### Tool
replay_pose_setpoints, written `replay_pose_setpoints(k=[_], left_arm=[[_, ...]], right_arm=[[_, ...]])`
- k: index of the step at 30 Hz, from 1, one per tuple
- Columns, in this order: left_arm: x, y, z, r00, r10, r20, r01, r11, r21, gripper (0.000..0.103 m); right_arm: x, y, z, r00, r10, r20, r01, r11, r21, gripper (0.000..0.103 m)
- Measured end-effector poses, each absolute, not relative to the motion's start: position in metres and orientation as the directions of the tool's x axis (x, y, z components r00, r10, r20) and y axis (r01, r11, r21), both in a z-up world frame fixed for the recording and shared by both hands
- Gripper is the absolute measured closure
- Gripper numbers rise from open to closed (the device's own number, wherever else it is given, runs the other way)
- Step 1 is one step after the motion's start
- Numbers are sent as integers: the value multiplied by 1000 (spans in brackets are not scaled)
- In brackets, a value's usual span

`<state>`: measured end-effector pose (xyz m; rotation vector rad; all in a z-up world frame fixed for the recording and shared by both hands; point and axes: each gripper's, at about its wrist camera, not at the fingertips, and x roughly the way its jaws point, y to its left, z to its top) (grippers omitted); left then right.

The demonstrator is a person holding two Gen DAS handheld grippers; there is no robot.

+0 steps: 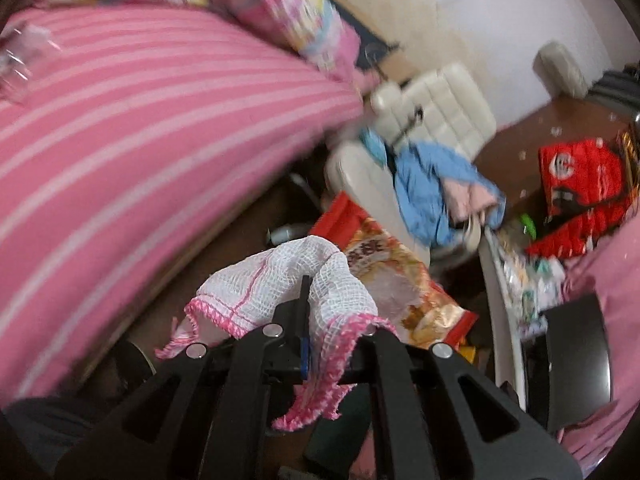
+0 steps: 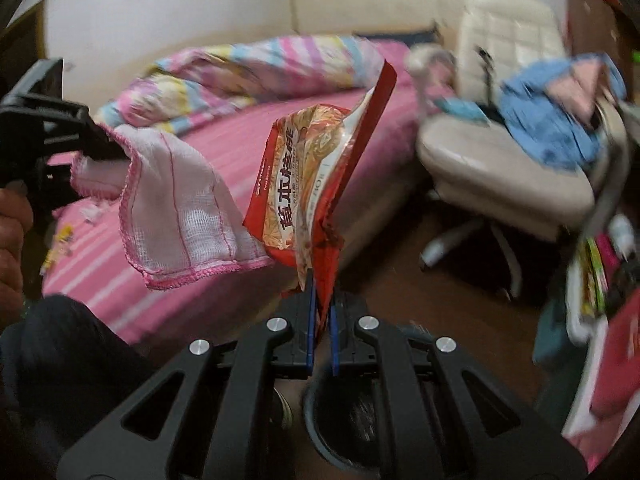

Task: Collect trash
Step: 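Carry both items over the trash bin and open both tools to drop them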

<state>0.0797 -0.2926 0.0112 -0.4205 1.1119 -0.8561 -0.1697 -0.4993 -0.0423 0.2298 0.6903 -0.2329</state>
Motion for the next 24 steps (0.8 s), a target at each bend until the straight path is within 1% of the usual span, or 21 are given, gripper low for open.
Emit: replay_pose_setpoints(k=[5, 8, 15, 18, 24], left_arm=[[61, -355, -31, 32, -748, -663, 410, 615, -673, 97], [46, -390, -61, -46, -709, -704, 431, 622, -654, 97], [17, -457, -123, -199, -618, -761, 480, 616, -625, 97], [6, -479, -156, -252, -545, -799, 522, 619, -587, 97], [7, -506, -213, -329, -398, -856, 550, 656, -516, 97]], right_arm=[[-191, -519, -86, 655, -171, -736, 395, 908, 142, 97], [-199, -528, -110, 595, -172, -786, 446, 883, 145, 97], [-208, -546, -160, 449, -162, -879, 541, 832, 123, 96], [-212, -550, -182, 390, -141, -910, 567, 815, 117, 96], [-211, -557, -222, 294, -78, -952, 610, 783, 124, 96]])
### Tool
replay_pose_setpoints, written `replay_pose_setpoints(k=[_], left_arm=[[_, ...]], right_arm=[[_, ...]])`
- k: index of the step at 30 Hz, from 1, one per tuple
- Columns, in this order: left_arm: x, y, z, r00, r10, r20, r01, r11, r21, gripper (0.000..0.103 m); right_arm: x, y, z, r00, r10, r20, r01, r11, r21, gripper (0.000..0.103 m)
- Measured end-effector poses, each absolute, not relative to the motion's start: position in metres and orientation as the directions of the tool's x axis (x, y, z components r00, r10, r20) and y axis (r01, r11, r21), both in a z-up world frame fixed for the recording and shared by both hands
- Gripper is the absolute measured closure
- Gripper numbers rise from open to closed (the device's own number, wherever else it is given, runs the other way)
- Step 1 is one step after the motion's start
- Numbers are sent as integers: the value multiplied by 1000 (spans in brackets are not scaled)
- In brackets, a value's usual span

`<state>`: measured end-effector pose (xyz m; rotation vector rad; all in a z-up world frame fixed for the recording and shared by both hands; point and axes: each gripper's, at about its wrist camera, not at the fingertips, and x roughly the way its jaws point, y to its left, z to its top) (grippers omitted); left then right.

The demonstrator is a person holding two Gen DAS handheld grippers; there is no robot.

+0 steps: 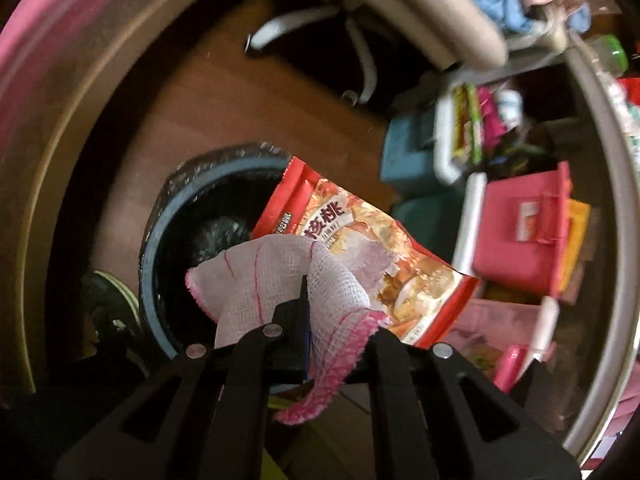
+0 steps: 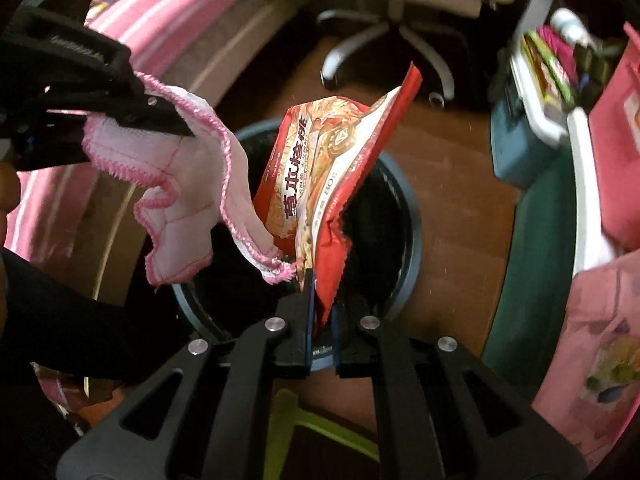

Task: Collect trash
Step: 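Carry both items over the trash bin and open both tools to drop them, then move both tools back over the bed toward the remaining wrappers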

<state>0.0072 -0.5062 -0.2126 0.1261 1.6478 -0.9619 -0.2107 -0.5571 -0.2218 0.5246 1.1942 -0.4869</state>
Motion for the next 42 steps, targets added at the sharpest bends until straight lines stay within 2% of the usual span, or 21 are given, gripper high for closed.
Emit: replay_pose_setpoints(k=[8, 11, 13, 17, 21, 23, 27, 29, 36, 42], left_arm=[[19, -534, -262, -421, -323, -847, 493, 703, -513, 96], [19, -540, -275, -457, -306, -835, 465, 718, -518, 92], [18, -540, -281, -465, -287, -838, 464, 727, -507, 85], [21, -536, -286, -476, -283, -833, 443, 740, -505, 56], [26, -527, -283, -467, -296, -833, 426, 750, -506, 43], [29, -521, -280, -460, -311, -832, 410, 756, -510, 43], [33, -508, -270, -430, -333, -839, 400, 763, -508, 38], [35, -501, -261, -409, -350, -843, 397, 764, -510, 36], [44, -466, -218, -287, -431, -856, 373, 772, -514, 33], [47, -427, -160, -106, -539, -836, 372, 758, -536, 33]], right_arm=[[-204, -562, -236, 233, -41, -972, 642, 757, 122, 93], [-200, -567, -240, 217, -37, -975, 644, 757, 115, 93], [-200, -567, -240, 209, -38, -977, 643, 759, 108, 91], [-197, -561, -237, 202, -54, -978, 637, 766, 89, 75], [-194, -553, -228, 217, -61, -974, 639, 763, 95, 56], [-193, -550, -222, 232, -61, -971, 638, 763, 105, 49], [-189, -547, -197, 318, -88, -944, 626, 767, 140, 26], [-187, -544, -179, 365, -146, -920, 625, 770, 125, 22], [-182, -521, -116, 462, -438, -771, 610, 788, -82, 22], [-171, -494, -77, 570, -362, -737, 509, 860, -30, 22]])
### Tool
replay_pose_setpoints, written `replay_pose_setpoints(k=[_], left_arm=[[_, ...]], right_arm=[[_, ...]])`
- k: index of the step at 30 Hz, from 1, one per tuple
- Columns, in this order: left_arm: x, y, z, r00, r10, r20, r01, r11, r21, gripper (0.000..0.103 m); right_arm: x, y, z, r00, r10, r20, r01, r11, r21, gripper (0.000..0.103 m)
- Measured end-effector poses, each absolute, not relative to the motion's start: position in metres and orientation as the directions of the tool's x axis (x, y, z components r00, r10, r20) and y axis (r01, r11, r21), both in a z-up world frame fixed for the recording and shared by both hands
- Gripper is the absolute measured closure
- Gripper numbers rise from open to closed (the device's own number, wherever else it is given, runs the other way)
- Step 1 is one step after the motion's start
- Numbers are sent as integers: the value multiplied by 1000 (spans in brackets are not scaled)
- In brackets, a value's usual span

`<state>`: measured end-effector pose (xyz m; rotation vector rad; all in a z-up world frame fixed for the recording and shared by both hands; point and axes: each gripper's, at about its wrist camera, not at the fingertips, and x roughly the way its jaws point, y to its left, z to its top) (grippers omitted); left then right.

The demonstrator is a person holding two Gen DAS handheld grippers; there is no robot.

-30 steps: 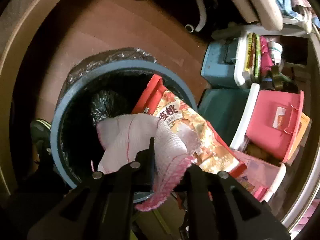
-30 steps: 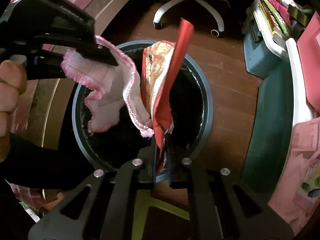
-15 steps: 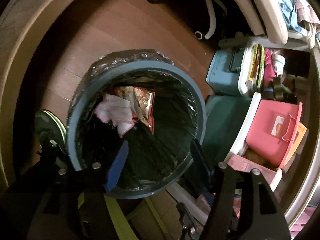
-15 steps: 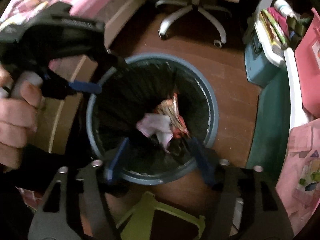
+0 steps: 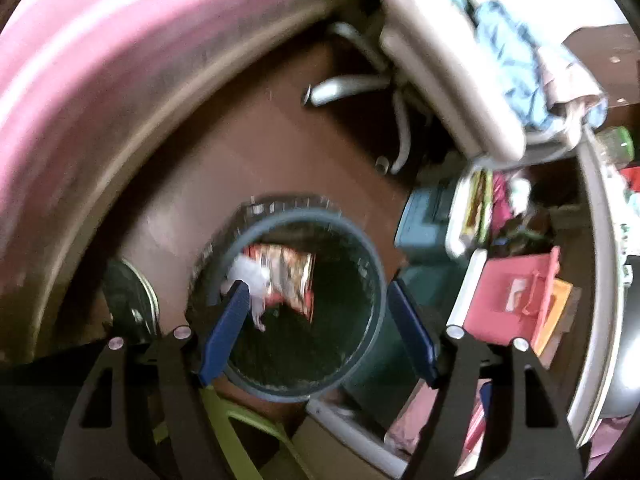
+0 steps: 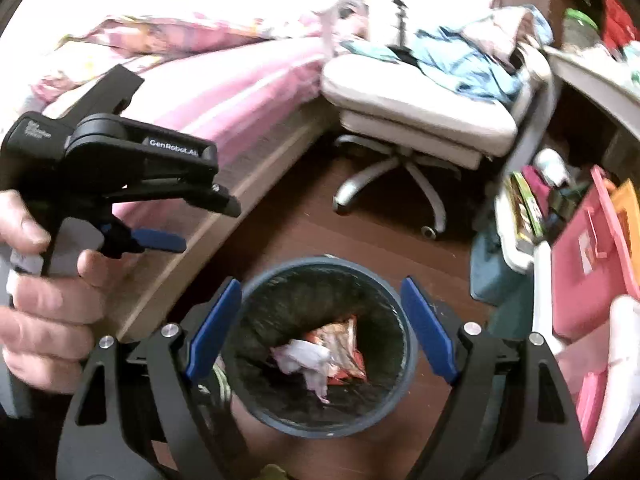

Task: Collect trash
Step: 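Move both tools back over the bed toward the remaining wrappers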

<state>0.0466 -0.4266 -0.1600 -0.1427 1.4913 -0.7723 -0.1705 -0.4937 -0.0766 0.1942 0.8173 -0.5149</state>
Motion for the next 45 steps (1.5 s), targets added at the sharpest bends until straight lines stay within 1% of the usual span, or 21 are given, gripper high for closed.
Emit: replay_pose_setpoints(k=[3, 7, 9, 12, 14, 16, 17, 21, 24, 29, 33, 37, 41, 45], left_arm=[[43, -402, -127, 0, -598, -802, 385, 740, -552, 30], [41, -367, -96, 118, -652, -749, 375, 728, -574, 28], [41, -348, -83, 176, -673, -718, 359, 723, -590, 27], [45, -309, -66, 257, -711, -655, 308, 703, -641, 26], [48, -274, -53, 322, -739, -592, 270, 671, -690, 26], [52, -245, -43, 376, -742, -556, 242, 657, -714, 24], [54, -233, -39, 397, -737, -547, 224, 655, -721, 24], [59, -176, -25, 484, -720, -497, 150, 628, -763, 24], [65, -134, -12, 551, -690, -470, 105, 615, -781, 23], [64, -77, -2, 637, -613, -468, 48, 638, -769, 19], [64, -27, -5, 680, -530, -506, -21, 676, -736, 18], [60, 27, -24, 689, -450, -568, -119, 703, -701, 18], [57, 72, -44, 686, -369, -627, -209, 726, -655, 18], [62, 106, -63, 691, -314, -651, -270, 724, -635, 18]], right_arm=[[-165, -472, -51, 624, -355, -696, 456, 889, -44, 22], [-152, -440, -20, 685, -334, -647, 380, 922, -74, 22], [-147, -420, 0, 726, -328, -604, 338, 936, -102, 22], [-145, -400, 23, 775, -316, -548, 297, 947, -125, 22], [-142, -390, 32, 796, -291, -531, 272, 955, -114, 22], [-134, -373, 42, 820, -238, -521, 231, 970, -79, 22], [-134, -373, 42, 820, -238, -521, 231, 970, -79, 22], [-112, -340, 53, 844, -138, -519, 147, 989, -24, 22], [-91, -311, 65, 863, -83, -498, 82, 996, -24, 22], [-59, -263, 79, 886, 25, -462, -26, 1000, 5, 20], [-27, -230, 81, 881, 131, -454, -117, 991, 57, 18], [8, -197, 71, 858, 227, -460, -202, 974, 102, 18], [47, -166, 49, 815, 325, -480, -277, 946, 169, 18], [79, -141, 22, 774, 391, -499, -328, 921, 213, 18]])
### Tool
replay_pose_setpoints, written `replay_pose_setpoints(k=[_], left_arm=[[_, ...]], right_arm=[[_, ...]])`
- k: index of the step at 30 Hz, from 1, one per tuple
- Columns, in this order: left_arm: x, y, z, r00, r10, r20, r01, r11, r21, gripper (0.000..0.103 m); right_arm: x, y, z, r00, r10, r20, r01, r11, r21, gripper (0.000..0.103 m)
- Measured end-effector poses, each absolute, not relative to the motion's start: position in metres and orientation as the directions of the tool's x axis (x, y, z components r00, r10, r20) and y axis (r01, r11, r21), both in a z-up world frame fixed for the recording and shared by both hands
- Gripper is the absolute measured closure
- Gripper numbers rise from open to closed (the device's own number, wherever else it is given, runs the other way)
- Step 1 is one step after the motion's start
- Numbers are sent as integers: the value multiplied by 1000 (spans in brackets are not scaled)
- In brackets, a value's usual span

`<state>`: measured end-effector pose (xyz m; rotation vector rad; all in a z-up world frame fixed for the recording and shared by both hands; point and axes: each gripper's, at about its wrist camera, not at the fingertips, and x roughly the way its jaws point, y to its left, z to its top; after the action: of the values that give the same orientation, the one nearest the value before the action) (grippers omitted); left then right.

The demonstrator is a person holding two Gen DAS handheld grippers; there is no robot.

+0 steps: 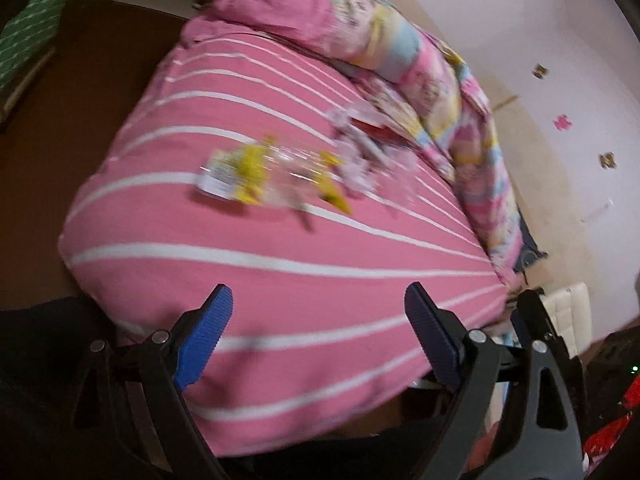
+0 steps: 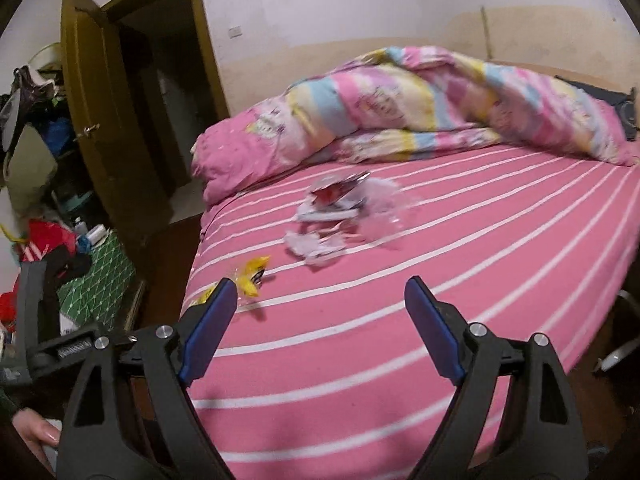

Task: Collect trash
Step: 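Move both tools back over the bed toward the remaining wrappers, then grasp the yellow wrapper with the left tool while the right tool grasps the white tissue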

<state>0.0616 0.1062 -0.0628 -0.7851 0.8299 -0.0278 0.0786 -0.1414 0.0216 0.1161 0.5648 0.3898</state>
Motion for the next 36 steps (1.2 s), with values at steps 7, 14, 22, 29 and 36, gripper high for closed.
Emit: replay_pose_setpoints(k=[7, 14, 22, 29, 36], left_arm=[[85, 132, -85, 691, -316, -651, -309, 685, -660, 18], [121, 141, -103, 679, -353, -644, -348, 618, -705, 18], [152, 156, -114, 673, -349, -652, -400, 569, -719, 18], [188, 159, -112, 658, -312, -685, -389, 639, -664, 18], [219, 159, -110, 629, -286, -723, -381, 697, -608, 20]], right_arm=[[122, -108, -3, 742, 403, -536, -385, 910, 151, 18], [159, -86, -21, 749, 380, -542, -438, 899, 25, 18], [197, -76, -34, 707, 413, -575, -473, 880, 50, 18], [235, -64, -43, 661, 402, -633, -453, 887, 89, 18], [266, -61, -54, 633, 388, -670, -416, 900, 129, 18]])
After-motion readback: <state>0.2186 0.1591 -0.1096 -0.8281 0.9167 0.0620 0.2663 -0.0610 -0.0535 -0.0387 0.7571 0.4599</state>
